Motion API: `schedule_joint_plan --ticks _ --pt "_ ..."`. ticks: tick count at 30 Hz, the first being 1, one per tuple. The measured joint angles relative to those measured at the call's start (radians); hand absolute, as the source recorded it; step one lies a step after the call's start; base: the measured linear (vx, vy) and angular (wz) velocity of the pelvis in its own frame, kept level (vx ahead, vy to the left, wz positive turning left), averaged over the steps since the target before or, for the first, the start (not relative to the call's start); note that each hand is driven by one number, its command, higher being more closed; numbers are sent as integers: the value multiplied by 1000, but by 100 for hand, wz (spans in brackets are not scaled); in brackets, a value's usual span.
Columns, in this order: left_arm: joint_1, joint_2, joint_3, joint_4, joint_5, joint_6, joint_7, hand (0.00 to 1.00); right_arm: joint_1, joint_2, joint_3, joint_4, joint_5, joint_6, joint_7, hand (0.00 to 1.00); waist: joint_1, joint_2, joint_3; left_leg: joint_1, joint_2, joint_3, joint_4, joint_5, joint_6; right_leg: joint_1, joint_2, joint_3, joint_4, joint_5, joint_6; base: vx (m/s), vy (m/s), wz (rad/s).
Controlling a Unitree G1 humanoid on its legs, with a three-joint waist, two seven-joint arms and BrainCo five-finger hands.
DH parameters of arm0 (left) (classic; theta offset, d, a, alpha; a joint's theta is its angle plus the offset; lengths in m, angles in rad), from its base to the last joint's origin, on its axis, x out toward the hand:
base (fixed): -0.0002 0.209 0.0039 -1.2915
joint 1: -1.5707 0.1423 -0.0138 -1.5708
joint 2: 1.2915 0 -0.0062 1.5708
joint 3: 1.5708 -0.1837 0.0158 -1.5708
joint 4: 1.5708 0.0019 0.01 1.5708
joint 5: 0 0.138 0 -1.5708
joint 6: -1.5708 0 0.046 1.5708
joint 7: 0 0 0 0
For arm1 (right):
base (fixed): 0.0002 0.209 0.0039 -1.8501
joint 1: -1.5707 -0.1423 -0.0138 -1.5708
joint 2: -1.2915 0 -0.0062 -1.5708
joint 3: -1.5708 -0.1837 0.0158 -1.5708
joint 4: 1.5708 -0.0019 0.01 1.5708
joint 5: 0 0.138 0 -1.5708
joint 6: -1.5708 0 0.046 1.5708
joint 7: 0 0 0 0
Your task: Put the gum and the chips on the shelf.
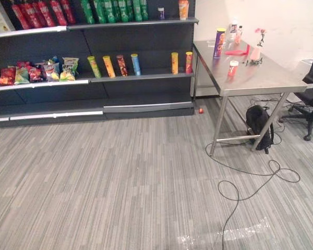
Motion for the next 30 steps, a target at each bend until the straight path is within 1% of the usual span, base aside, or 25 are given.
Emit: schedule_joint_plan --ticks 3,11,15,18,23,27,30 --pt "0 1 0 0 0 -1 -2 0 1 9 -22 4 0 0 -1 0 -1 -1 1 5 -6 0 -12 6 7 13 -1 -5 -19 9 0 139 40 5" --pt "-1 5 -2 1 3 -4 5 0 -8 14 -27 4 0 -4 -1 0 -7 -11 11 25 -16 1 -7 0 2 47 -6 -25 -44 10 2 72 7 4" --pt "-4 8 -1 7 5 7 10 0 -19 16 -28 4 24 -1 1 0 -13 -14 21 40 -14 3 -7 -2 -1 61 -5 -27 -44 10 3 -48 -21 1" --pt "-4 9 -1 9 22 11 0 0 -24 16 -28 4 39 0 11 0 -18 -13 22 40 -13 8 -7 -4 -4 59 -4 -19 -43 10 3 -98 -17 -3" --pt "-10 15 -2 18 20 47 -7 0 -21 14 -30 4 70 0 53 0 -20 -14 23 52 -4 35 -14 -7 -1 57 3 5 -40 5 9 -109 -23 -15" --pt "-10 16 -2 22 20 48 -10 0 -15 15 -29 4 98 0 59 0 -22 -16 24 51 -2 39 -14 -8 0 57 6 11 -46 4 6 -62 -9 -4" --pt "-14 19 -2 45 20 49 -6 0 -14 15 -29 4 98 0 59 0 -22 -16 24 51 -1 50 -14 -9 1 57 7 15 -51 5 8 -3 8 -6"
